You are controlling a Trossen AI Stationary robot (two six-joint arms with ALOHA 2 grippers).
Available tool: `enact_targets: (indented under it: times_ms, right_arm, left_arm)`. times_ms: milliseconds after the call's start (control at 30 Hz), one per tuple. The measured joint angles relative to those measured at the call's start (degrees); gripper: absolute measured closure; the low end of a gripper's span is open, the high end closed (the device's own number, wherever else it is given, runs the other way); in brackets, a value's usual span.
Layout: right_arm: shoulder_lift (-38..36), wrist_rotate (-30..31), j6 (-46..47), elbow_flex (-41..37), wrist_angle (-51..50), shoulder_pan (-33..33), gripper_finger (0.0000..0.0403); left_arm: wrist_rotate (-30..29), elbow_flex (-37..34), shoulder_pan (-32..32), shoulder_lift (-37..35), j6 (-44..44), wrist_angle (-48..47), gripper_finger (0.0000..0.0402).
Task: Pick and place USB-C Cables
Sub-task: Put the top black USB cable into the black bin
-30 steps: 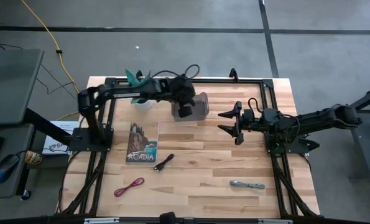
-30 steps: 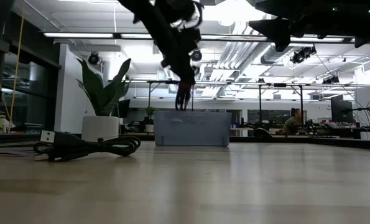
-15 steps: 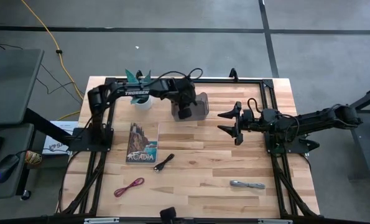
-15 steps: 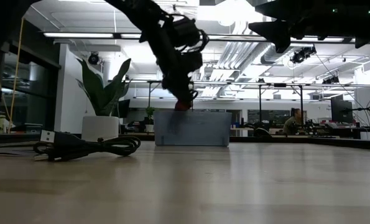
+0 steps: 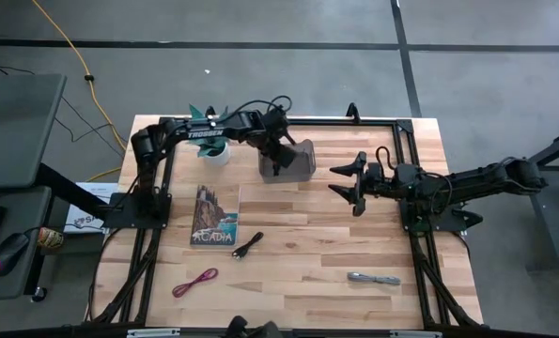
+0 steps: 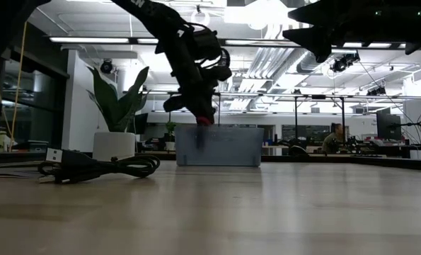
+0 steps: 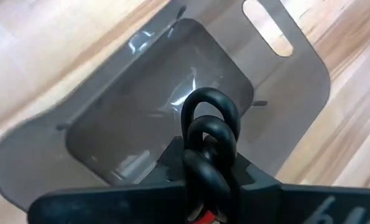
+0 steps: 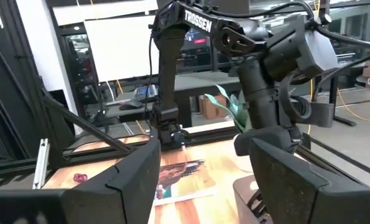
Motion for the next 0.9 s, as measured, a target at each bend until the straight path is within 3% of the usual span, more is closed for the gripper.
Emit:
enact_targets:
  times_ms: [633, 900]
  right_arm:
    - [-0.02, -0.11, 1.4, 0.0, 1.01, 0.0, 0.0164]
    - [-0.02, -0.13, 1.33, 0.0, 1.01, 0.0, 0.0164]
  left_arm:
    - [-7.23, 0.24, -5.86, 0.0, -4.42, 3.73, 0.0393]
    - [-10.21, 0.24, -7.64, 0.0, 4.35, 2.85, 0.0393]
